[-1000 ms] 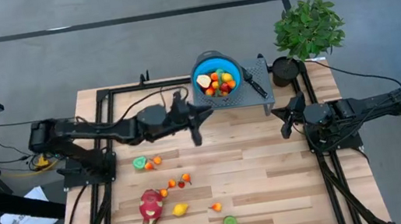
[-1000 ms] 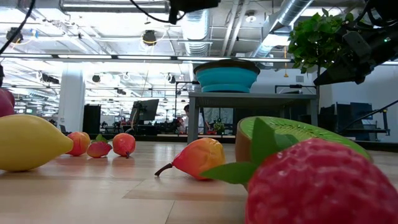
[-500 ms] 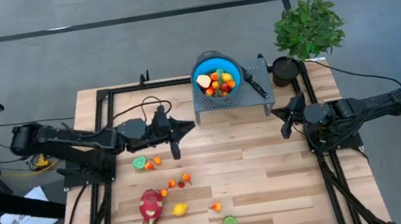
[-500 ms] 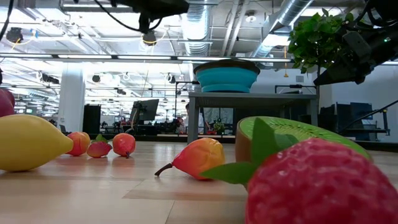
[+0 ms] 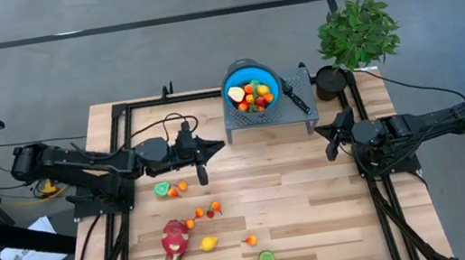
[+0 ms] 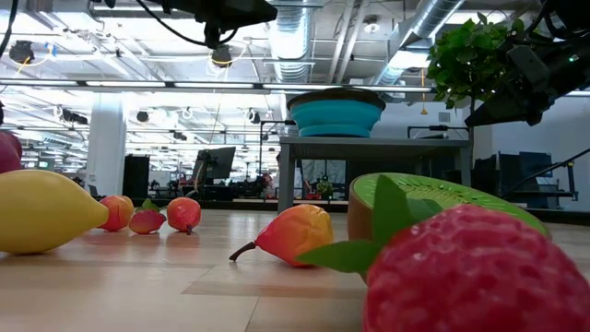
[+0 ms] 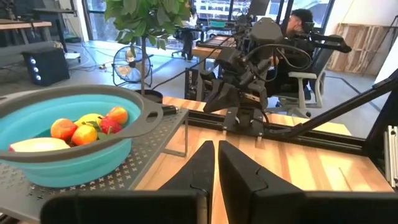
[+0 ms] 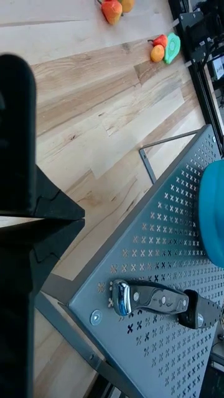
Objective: Pick & Place Fruit
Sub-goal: Put the yellow pear into the strainer bowl
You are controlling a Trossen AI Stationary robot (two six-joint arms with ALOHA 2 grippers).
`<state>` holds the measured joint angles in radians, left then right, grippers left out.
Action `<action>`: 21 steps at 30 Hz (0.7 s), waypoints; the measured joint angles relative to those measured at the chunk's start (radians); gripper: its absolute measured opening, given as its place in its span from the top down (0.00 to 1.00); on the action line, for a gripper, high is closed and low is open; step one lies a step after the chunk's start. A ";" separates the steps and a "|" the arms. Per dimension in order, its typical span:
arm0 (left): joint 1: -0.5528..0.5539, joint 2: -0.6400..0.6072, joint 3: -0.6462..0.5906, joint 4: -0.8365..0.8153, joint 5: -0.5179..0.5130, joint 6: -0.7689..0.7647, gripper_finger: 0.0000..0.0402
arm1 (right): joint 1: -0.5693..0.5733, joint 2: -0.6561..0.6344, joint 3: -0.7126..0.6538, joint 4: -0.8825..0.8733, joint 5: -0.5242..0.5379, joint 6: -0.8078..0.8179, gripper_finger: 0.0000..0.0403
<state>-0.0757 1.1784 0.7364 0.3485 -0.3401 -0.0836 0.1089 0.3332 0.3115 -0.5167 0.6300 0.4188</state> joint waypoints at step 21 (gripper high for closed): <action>-0.067 0.000 0.000 -0.412 -0.027 -0.454 0.99 | 0.000 0.000 0.000 0.000 0.000 0.001 1.00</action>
<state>-0.1428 1.1782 0.7364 -0.0634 -0.3672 -0.5378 0.1085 0.3332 0.3115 -0.5167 0.6300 0.4197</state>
